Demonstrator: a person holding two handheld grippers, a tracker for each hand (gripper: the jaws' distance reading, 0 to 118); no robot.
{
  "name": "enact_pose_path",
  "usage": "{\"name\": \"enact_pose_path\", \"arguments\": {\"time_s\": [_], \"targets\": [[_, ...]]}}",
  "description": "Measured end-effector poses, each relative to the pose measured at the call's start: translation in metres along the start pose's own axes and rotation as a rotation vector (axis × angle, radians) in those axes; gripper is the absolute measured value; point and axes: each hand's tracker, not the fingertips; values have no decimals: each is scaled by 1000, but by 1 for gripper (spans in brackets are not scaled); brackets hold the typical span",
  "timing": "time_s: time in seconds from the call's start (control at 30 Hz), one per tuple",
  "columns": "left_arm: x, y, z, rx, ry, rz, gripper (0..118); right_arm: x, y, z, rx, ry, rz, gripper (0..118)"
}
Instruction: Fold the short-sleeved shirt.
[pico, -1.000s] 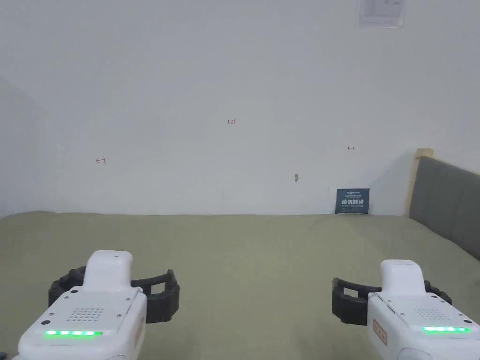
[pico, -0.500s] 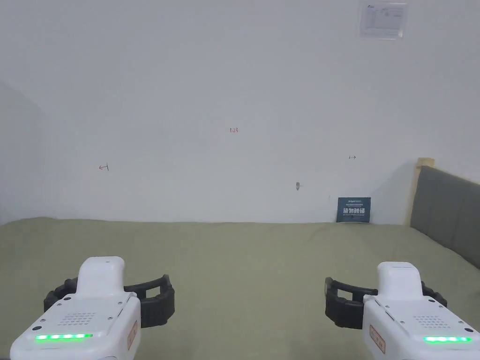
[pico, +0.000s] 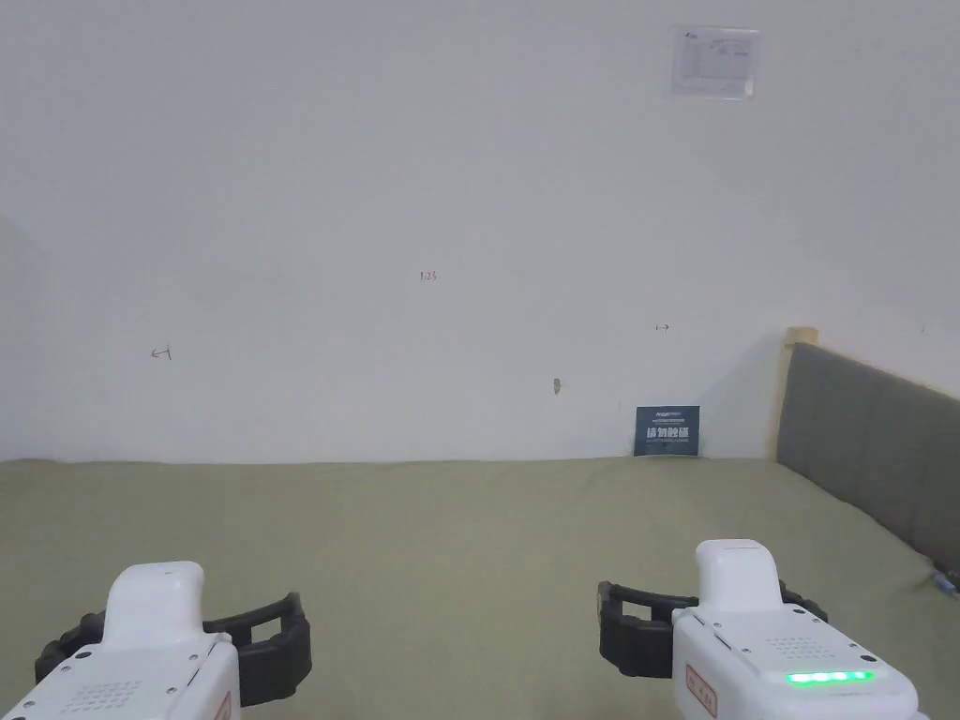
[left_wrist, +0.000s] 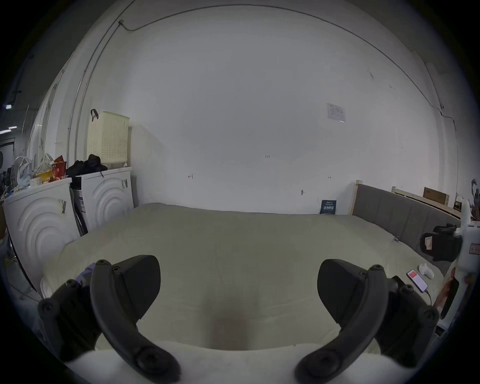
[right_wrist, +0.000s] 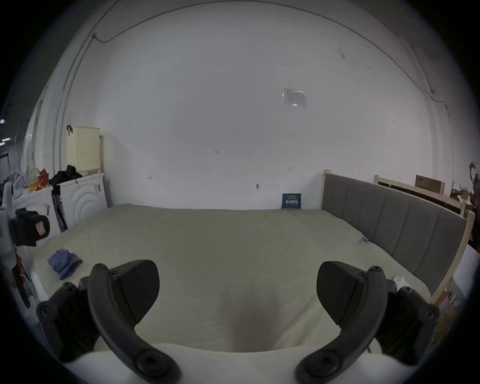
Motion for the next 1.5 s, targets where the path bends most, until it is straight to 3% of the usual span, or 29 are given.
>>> {"name": "enact_pose_path", "arguments": {"time_s": [0.1, 0.23, 0.4, 0.6, 1.07, 1.33, 1.5], "targets": [[0, 0, 0, -2, -12, 5, 118, 3, 2, 0, 5, 29, -10, 118], [2, 5, 1, 7, -10, -11, 118, 1, 4, 0, 10, -17, 7, 118], [0, 9, 2, 12, -21, -6, 118, 3, 4, -2, -57, 42, -14, 118], [0, 9, 0, 5, -18, -4, 118, -4, 3, -2, -75, 25, 42, 118], [-2, 9, 2, 1, 1, -18, 118, 1, 15, 1, -66, 51, -48, 118], [-3, 1, 4, -15, 1, -2, 118, 1, 3, -2, -108, 64, -36, 118], [-3, -5, 4, -36, -1, 5, 118, 3, -1, -4, -121, 19, -46, 118]]}}
